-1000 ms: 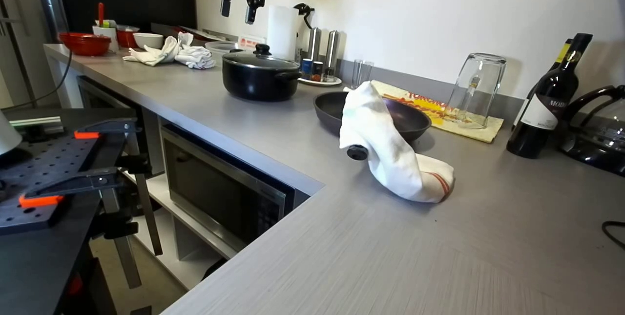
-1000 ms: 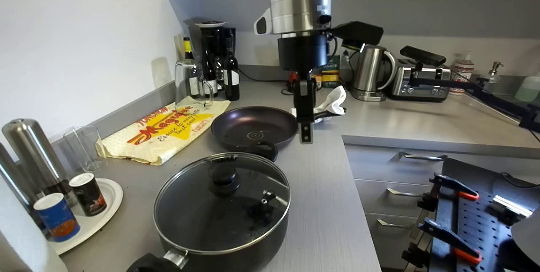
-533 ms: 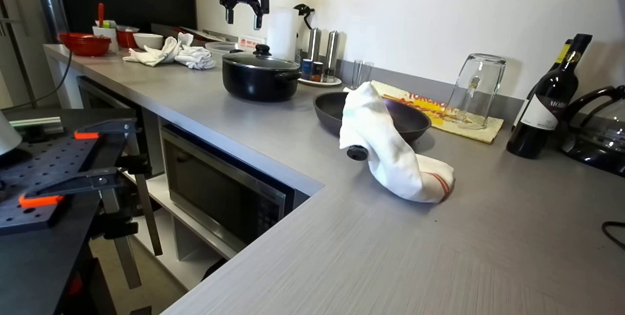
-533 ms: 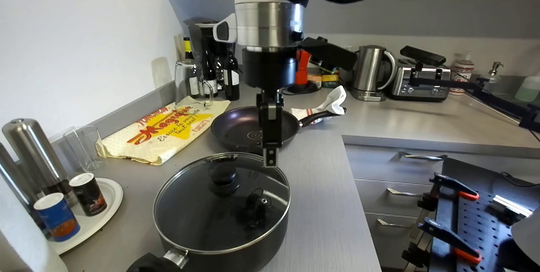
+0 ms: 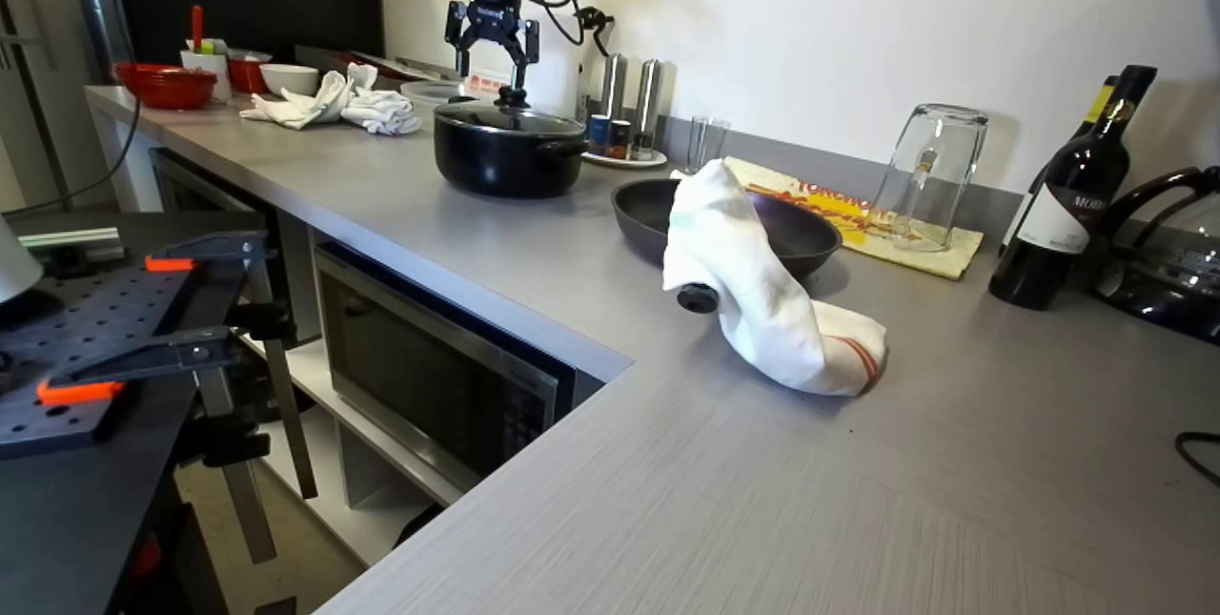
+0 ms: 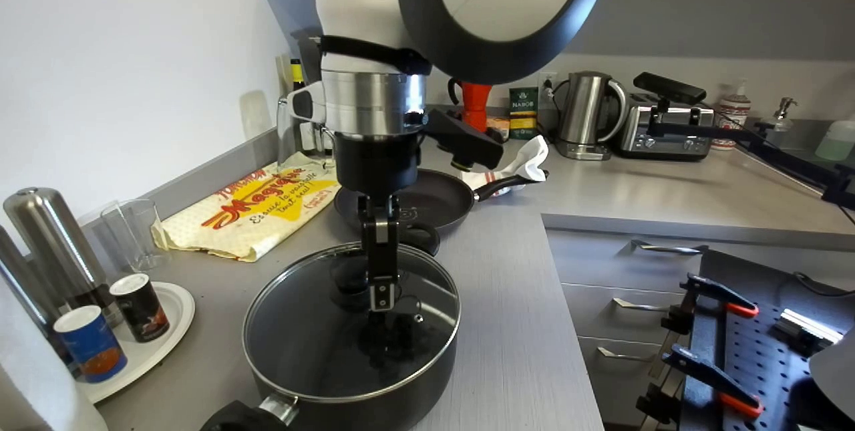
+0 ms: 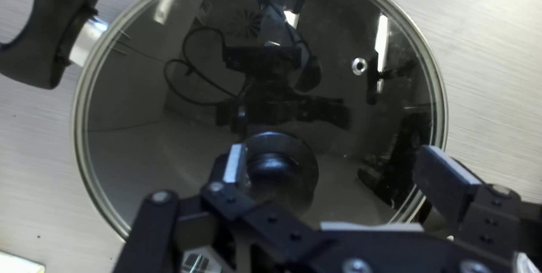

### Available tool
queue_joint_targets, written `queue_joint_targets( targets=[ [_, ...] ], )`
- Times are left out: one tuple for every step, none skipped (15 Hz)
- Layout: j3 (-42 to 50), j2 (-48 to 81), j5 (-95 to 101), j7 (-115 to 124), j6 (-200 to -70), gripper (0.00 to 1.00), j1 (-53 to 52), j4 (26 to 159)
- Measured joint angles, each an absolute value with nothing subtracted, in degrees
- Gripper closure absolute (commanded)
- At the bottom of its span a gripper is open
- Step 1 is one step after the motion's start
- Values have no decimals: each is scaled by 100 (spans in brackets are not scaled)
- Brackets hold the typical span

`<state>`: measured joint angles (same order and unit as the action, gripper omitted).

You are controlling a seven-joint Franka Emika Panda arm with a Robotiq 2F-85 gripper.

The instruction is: Take the lid off of the pot

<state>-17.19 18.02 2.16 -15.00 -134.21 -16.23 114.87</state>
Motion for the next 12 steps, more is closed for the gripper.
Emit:
queue_joint_targets(
  targets=[
    [-1726,1907,229,-1532,-13421,0,-1631,11389],
    [-1726,1983,246,-1552,-13421,7,-1635,11304],
    [-1727,2044,257,-1571,-13421,26,-1637,11226],
    [-1726,2100,267,-1586,-13421,32,-1637,11151],
    [-1726,2148,274,-1596,-13421,42,-1637,11081],
    [-1726,2190,275,-1606,-13421,49,-1637,11016],
    [-1726,2229,276,-1612,-13421,57,-1637,10960],
    [-1726,2271,277,-1622,-13421,64,-1638,10908],
    [-1726,2310,278,-1632,-13421,73,-1638,10862],
    [-1727,2341,279,-1647,-13419,77,-1639,10824],
    [-1730,2360,279,-1658,-13411,77,-1641,10790],
    [-1732,2381,279,-1676,-13410,77,-1645,10760]
  ],
)
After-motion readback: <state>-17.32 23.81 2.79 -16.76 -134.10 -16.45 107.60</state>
